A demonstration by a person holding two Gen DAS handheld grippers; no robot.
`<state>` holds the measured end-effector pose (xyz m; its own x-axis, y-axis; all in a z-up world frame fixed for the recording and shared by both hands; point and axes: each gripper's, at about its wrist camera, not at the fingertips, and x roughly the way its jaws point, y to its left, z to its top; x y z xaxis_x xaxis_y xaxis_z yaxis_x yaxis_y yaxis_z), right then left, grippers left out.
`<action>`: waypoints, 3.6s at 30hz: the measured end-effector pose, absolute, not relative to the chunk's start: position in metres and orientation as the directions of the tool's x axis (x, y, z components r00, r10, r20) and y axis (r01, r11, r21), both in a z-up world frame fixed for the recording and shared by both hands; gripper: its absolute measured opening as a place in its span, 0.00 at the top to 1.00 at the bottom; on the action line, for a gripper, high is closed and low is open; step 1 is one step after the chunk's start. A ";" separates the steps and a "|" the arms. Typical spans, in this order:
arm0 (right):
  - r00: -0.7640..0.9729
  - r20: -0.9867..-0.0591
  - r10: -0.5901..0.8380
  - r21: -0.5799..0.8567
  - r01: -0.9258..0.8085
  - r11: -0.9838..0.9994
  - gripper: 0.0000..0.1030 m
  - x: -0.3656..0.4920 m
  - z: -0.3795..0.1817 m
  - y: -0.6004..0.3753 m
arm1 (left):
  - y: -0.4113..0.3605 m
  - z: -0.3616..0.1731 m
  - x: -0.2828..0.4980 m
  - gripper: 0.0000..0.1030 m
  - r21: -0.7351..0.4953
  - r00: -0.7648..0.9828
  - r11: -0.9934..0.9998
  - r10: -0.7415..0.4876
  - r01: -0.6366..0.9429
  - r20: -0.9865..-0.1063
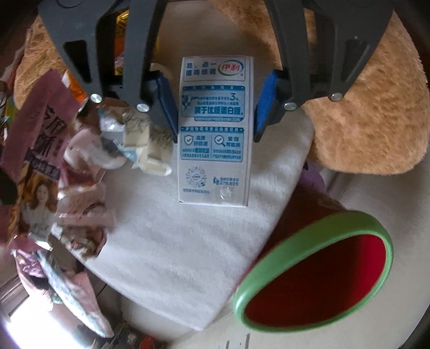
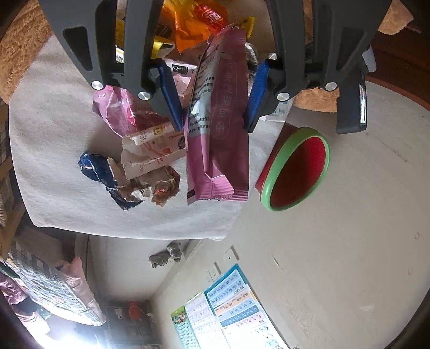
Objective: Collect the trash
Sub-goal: 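Carry the carton and pink bag over the green-rimmed bin while both tools open to drop them, then return the left tool to the table and grasp the patterned paper cup, then grasp the pink-and-white paper wrapper with the right tool while the left tool holds the cup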
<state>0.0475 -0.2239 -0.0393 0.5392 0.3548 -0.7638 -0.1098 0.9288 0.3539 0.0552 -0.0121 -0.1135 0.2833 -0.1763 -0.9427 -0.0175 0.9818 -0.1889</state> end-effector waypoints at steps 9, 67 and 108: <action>0.549 -0.735 0.399 0.371 -0.168 0.913 0.55 0.072 -0.019 -0.205 | 0.027 -0.057 0.080 0.51 -0.224 0.476 0.974 -0.177 -0.043 -0.862; 0.569 -0.801 0.187 0.223 -0.006 0.975 0.35 0.042 -0.048 -0.272 | -0.044 -0.133 0.049 0.37 -0.260 0.182 0.960 -0.275 0.104 -0.944; 0.278 -0.943 0.185 0.091 -0.318 0.944 0.28 0.049 -0.116 -0.200 | -0.005 -0.128 0.068 0.59 -0.260 0.277 0.965 -0.259 0.034 -0.925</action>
<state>0.0490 -0.2003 -0.1161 0.2782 0.1849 -0.9426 -0.3178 0.9438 0.0913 0.0679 -0.0050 -0.1276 0.2772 -0.2592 -0.9252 0.0336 0.9649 -0.2603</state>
